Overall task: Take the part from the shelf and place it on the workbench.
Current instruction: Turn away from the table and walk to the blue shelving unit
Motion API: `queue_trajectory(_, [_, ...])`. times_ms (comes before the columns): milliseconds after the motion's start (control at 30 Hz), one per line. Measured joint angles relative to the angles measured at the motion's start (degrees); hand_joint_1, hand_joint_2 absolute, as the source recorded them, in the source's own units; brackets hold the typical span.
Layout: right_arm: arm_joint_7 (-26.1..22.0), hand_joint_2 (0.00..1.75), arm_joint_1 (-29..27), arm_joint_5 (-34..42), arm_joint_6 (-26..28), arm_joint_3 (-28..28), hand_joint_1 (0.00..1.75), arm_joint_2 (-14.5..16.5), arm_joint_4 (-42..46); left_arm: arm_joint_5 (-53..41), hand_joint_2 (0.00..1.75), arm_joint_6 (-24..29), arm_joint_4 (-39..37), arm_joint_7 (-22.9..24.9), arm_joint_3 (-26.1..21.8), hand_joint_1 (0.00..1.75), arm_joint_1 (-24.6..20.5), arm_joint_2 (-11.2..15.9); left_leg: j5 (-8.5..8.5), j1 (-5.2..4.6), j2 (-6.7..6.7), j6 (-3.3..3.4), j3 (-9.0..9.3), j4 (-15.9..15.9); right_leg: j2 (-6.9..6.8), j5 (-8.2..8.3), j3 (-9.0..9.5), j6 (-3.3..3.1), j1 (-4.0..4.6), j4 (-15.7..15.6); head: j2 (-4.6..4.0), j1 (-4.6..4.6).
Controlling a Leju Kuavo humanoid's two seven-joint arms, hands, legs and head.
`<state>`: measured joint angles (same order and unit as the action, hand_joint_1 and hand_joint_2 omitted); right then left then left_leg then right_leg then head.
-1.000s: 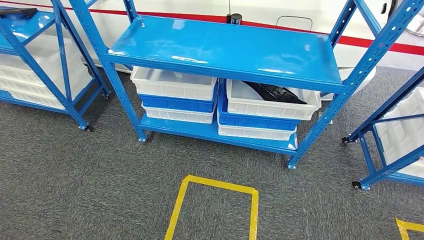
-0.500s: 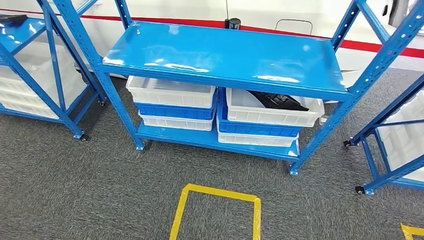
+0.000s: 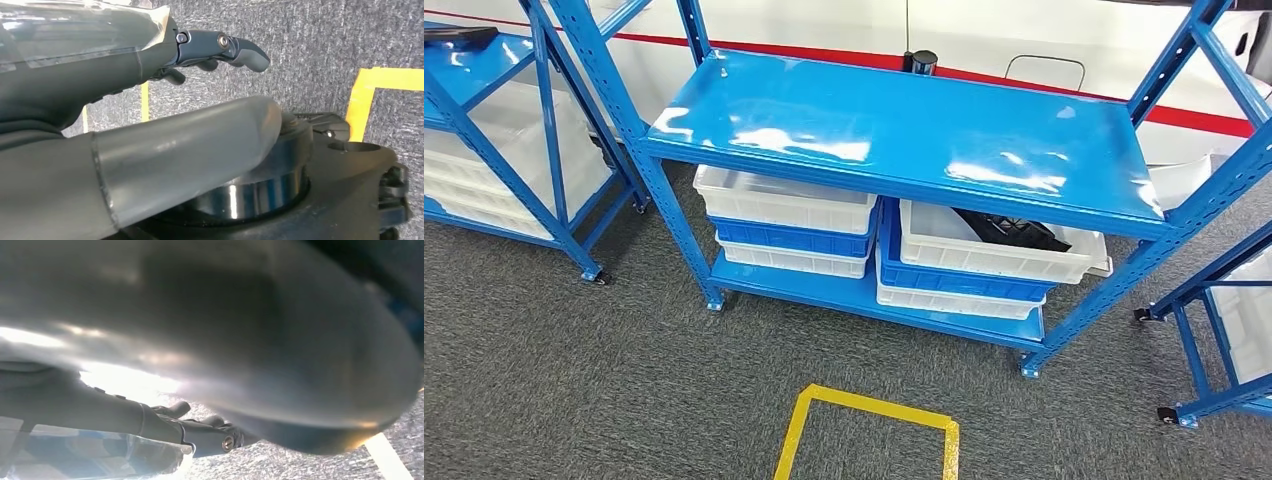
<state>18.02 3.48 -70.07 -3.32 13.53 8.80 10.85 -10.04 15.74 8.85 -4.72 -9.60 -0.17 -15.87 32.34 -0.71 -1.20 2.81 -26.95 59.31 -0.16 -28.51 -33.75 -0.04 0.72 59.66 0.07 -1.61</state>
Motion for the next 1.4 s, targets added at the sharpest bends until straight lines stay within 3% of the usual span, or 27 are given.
queue_trajectory(67, [0.7,0.00,0.1,-0.1,0.2,0.0,0.00,0.3,0.0,-0.1,0.00,0.0,0.0,-0.1,0.0,0.00,0.0,0.1,-0.57,-0.08,0.15,-0.56,-0.38,2.3,0.02,0.70,1.51,-0.60,-0.50,-0.9,0.00,0.07])
queue_trajectory(133, [2.3,0.00,0.1,-0.2,0.5,0.0,0.00,0.7,0.0,-0.1,0.00,0.0,0.0,-0.3,0.0,0.00,0.0,0.2,-0.50,0.08,0.37,-1.22,-3.60,7.6,0.01,0.35,2.96,-1.03,-1.01,-1.4,0.00,-0.30])
queue_trajectory(233, [3.8,0.00,0.1,-0.1,0.7,0.2,0.00,1.1,0.0,-0.1,0.00,-0.2,0.0,-0.8,0.0,0.00,0.0,0.4,3.70,0.72,0.73,-2.37,-10.28,14.5,0.16,-0.86,4.07,-1.20,-1.21,-1.5,0.00,-0.67])
queue_trajectory(267, [4.0,0.00,0.1,-0.1,0.7,0.2,0.00,1.2,0.0,-0.1,0.00,-0.2,0.0,-0.9,0.0,0.00,0.0,0.4,4.69,0.84,0.80,-2.64,-11.48,14.5,0.23,-1.41,4.57,-1.09,-1.29,-1.5,0.00,-0.67])
queue_trajectory(300, [4.1,0.00,0.0,-0.1,0.7,0.3,0.00,1.3,0.0,-0.1,0.00,-0.2,0.0,-1.0,0.0,0.00,0.0,0.5,4.39,0.92,0.86,-2.82,-11.89,13.1,0.28,-1.99,5.18,-0.93,-1.40,-1.5,0.00,-0.69])
queue_trajectory(333, [4.2,0.00,0.0,-0.1,0.7,0.4,0.00,1.3,0.0,-0.1,0.00,-0.2,0.0,-1.0,0.0,0.00,0.0,0.5,2.62,0.97,0.93,-2.92,-11.57,10.3,0.29,-2.65,5.86,-0.75,-1.50,-1.5,0.00,-0.68])
queue_trajectory(400, [4.4,0.00,0.0,-0.1,0.7,0.6,0.00,1.4,0.0,-0.1,0.00,-0.2,0.0,-1.0,0.0,0.00,0.1,0.6,-2.94,0.92,1.37,-2.69,-10.09,4.4,0.29,-4.01,7.24,-0.25,-1.53,-1.6,0.00,-0.79])
queue_trajectory(467, [4.5,0.00,-0.1,-0.1,0.7,0.6,0.00,1.5,0.0,-0.2,0.00,-0.3,0.0,-1.0,0.0,0.00,0.2,0.6,-5.37,0.72,1.73,-1.74,-9.18,1.9,0.28,-5.01,8.50,0.56,-1.35,-1.7,0.00,-0.94])
queue_trajectory(567, [4.6,0.00,-0.1,0.0,0.9,0.7,0.00,1.5,0.0,-0.3,0.00,-0.5,0.0,-1.0,0.0,0.00,0.2,0.5,-5.15,0.68,1.52,-0.25,-7.78,1.2,0.24,-4.79,9.53,1.96,-1.15,-0.5,0.00,-0.91])
queue_trajectory(600, [4.6,0.00,-0.1,0.0,1.0,0.7,0.00,1.5,0.0,-0.3,0.00,-0.5,0.0,-0.9,0.0,0.00,0.2,0.5,-5.10,0.75,1.42,0.10,-7.10,1.0,0.24,-4.72,8.80,2.26,-1.17,1.1,0.00,-0.81])
queue_trajectory(667, [4.6,0.00,-0.1,0.1,1.2,0.9,0.00,1.5,0.0,-0.2,0.00,0.0,0.0,0.0,0.0,0.00,0.1,0.5,-4.86,0.90,1.27,0.64,-5.87,0.4,0.24,-5.99,5.33,2.25,-1.30,6.6,0.00,-0.49])
queue_trajectory(733, [4.5,0.00,0.2,0.2,1.4,1.1,0.00,1.5,0.0,0.0,0.00,0.8,0.0,1.4,0.0,0.00,0.2,0.5,-4.31,0.87,1.07,0.96,-5.10,0.0,0.23,-8.97,0.97,1.77,-1.24,11.9,0.00,-0.22])
queue_trajectory(767, [4.5,0.00,0.3,0.2,1.5,1.1,0.00,1.5,0.0,0.0,0.00,1.1,-0.1,2.0,0.0,0.00,0.2,0.5,-3.92,0.87,0.93,1.01,-4.62,-0.1,0.23,-10.15,-0.46,1.67,-1.21,12.8,0.00,-0.19])
queue_trajectory(800, [4.5,0.00,0.4,0.2,1.6,1.2,0.00,1.5,0.0,0.1,0.00,1.2,-0.1,2.3,0.0,0.00,0.2,0.5,-3.44,0.86,0.80,0.99,-3.99,-0.2,0.22,-10.30,-1.13,1.86,-1.20,12.1,0.00,-0.15])
queue_trajectory(833, [4.5,0.00,0.5,0.2,1.7,1.2,0.00,1.5,0.1,0.1,0.44,1.3,-0.1,2.7,0.0,0.00,0.2,0.5,-2.92,0.86,0.68,0.91,-3.26,-0.2,0.22,-8.98,-1.16,2.34,-1.19,9.9,0.00,-0.08])
queue_trajectory(900, [4.5,0.87,0.3,0.3,1.9,1.3,0.00,1.5,0.0,0.0,1.31,2.0,-0.2,4.1,0.0,0.00,0.2,0.5,-1.87,0.79,0.57,0.60,-2.18,-0.2,0.06,-3.28,-0.69,3.24,-1.05,3.6,0.00,0.13])
queue_trajectory(933, [4.4,1.31,0.3,0.3,2.2,1.4,0.00,1.5,0.0,0.0,1.75,2.5,-0.3,5.3,0.0,0.00,0.2,0.5,-1.45,0.72,0.57,0.36,-1.91,-0.2,-0.04,-1.05,-0.56,2.97,-0.87,1.4,0.00,0.24])
queue_trajectory(967, [4.4,1.75,0.3,0.4,2.5,1.6,0.00,1.5,0.0,0.0,1.75,3.0,-0.4,6.5,0.0,0.00,0.2,0.4,-1.12,0.66,0.60,0.05,-1.80,-0.3,-0.12,0.52,-0.48,2.38,-0.66,0.2,0.00,0.29])
queue_trajectory(1033, [4.2,1.75,0.5,0.5,3.4,1.9,0.00,1.6,0.1,-0.2,1.75,3.8,-0.5,8.3,0.0,0.00,0.2,0.4,-0.99,0.53,0.74,-0.24,-1.37,-0.3,-0.02,1.33,0.16,1.10,-0.50,-0.5,0.00,0.29])
queue_trajectory(1133, [4.2,1.75,0.8,0.7,4.3,2.3,0.00,1.7,0.1,-0.4,1.75,4.3,-0.4,9.4,0.0,0.00,0.0,0.7,-0.72,0.40,1.04,0.55,-0.23,-1.2,0.18,1.76,1.07,1.03,-0.58,-1.1,0.00,0.14])
queue_trajectory(1267, [4.3,1.75,1.2,1.6,4.6,2.9,0.00,1.7,0.1,-0.7,1.75,4.2,-0.4,9.9,0.0,0.00,0.0,1.2,-0.34,0.30,1.07,0.66,0.85,-2.5,0.20,1.21,1.57,0.58,-0.62,-1.1,0.00,0.10])
queue_trajectory(1400, [3.5,0.00,0.9,5.7,4.5,3.3,0.00,1.4,0.4,-0.1,1.75,3.0,0.1,10.3,0.0,0.00,0.5,2.3,-0.30,0.30,1.08,0.54,1.23,-2.8,0.18,0.98,1.81,0.24,-0.58,-1.1,0.00,0.10])
